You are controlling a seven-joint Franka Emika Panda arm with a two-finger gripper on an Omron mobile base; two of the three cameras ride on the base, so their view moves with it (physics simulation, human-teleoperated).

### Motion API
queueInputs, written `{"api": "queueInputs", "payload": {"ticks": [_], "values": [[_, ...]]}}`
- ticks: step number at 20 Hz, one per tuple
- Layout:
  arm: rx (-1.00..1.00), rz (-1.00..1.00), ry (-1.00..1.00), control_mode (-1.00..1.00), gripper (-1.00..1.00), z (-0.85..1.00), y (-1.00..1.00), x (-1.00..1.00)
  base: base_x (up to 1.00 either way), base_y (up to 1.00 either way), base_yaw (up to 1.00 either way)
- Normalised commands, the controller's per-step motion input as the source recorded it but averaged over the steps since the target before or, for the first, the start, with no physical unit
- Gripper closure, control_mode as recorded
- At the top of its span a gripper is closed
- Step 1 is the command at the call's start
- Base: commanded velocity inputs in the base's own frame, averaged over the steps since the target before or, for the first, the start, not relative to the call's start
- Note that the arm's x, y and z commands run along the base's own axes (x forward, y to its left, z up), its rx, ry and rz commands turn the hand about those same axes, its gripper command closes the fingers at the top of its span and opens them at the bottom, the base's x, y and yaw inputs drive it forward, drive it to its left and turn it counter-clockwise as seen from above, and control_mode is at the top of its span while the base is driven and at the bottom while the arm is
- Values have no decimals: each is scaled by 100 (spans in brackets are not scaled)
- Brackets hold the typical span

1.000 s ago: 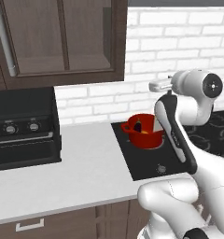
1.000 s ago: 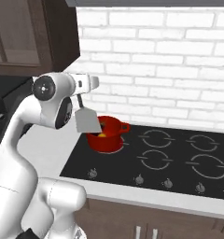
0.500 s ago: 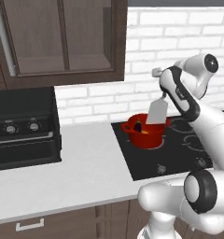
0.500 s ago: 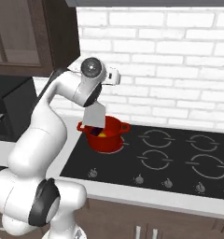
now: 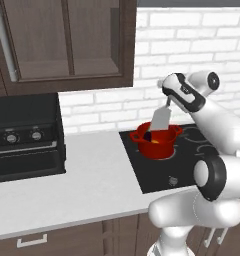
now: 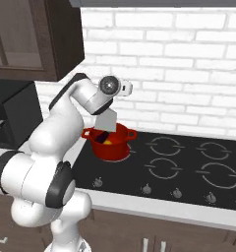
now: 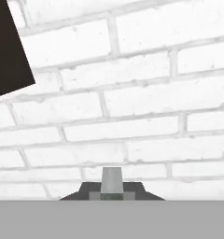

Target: Put the lemon and eggplant in the pot. Retrieve the spatula and lightly stir the vegetables in the pot.

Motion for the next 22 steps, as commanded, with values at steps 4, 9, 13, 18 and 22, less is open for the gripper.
{"api": "queueInputs", "payload": {"ticks": [4,9,13,18,22], "values": [[0,0,0,-100,100,-49,0,47,0,0,0],[0,0,0,-100,100,-34,-10,33,0,0,0],[0,0,-1,-100,100,-28,-3,1,0,0,0],[0,0,-1,-100,100,-22,-5,0,0,0,0],[-3,0,0,-100,100,-24,0,0,0,0,0]]}}
